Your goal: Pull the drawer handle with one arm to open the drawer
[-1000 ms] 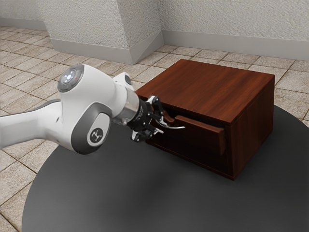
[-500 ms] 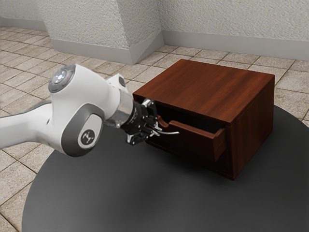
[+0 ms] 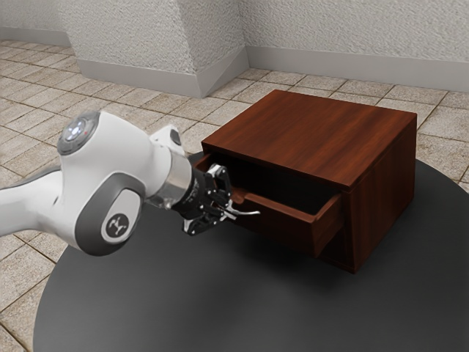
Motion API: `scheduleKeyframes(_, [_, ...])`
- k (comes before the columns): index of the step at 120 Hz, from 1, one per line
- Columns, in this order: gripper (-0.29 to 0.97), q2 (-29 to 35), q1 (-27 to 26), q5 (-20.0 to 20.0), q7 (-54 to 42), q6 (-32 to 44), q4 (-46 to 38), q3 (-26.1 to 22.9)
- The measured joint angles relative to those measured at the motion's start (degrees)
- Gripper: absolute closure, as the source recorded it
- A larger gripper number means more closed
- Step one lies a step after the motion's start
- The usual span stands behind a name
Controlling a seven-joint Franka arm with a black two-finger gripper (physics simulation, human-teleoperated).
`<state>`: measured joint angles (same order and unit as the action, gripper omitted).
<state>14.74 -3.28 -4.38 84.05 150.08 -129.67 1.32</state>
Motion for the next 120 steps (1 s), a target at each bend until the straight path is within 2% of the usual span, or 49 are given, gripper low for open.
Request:
scheduleKeyframes(34, [0.76,5.19,-0.09,0.07,0.11,-0.24,-4.27,-0.42])
scheduleKeyframes(120, [0.77,12.57,0.52,-0.15,0.7,-0.64,-10.74,-1.73])
